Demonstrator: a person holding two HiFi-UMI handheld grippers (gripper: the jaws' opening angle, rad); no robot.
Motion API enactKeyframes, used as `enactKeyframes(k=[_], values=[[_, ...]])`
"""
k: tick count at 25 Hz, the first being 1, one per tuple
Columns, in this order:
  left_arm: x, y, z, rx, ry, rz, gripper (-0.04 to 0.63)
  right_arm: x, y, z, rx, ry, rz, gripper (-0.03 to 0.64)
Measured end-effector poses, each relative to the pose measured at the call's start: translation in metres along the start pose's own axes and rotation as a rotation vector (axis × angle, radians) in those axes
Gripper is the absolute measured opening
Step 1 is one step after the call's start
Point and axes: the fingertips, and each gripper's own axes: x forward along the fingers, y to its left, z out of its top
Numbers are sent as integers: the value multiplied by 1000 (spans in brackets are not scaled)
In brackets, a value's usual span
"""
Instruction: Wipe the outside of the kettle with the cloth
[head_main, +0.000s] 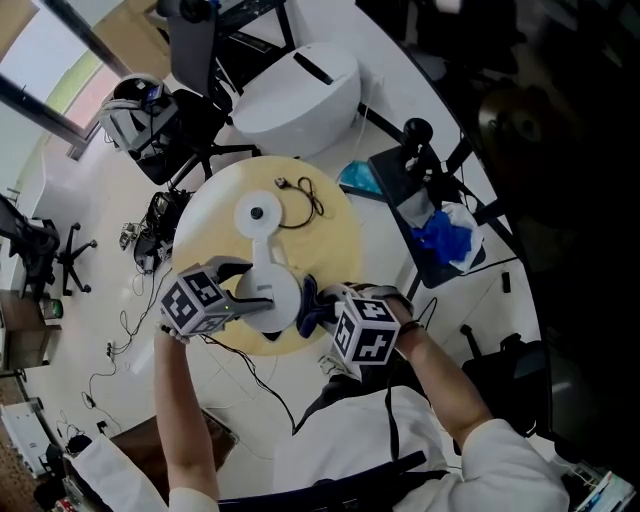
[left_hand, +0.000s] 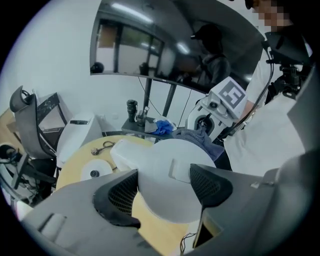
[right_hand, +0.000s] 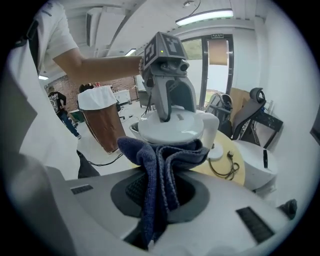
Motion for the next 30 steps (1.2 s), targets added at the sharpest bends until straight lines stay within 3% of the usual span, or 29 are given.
enactKeyframes(k=[6, 21, 27, 30], values=[[0, -2, -3, -11, 108, 20, 334, 9, 0, -6, 54, -3, 22, 64], [6, -10, 9, 167, 164, -87, 334, 112, 7, -96, 202, 124, 216, 64], [10, -13, 12, 184, 164, -110, 339, 122, 2, -113, 152, 160, 187, 64], [9, -12, 12, 187, 165, -114, 339, 96, -6, -92, 19, 150, 113, 64]])
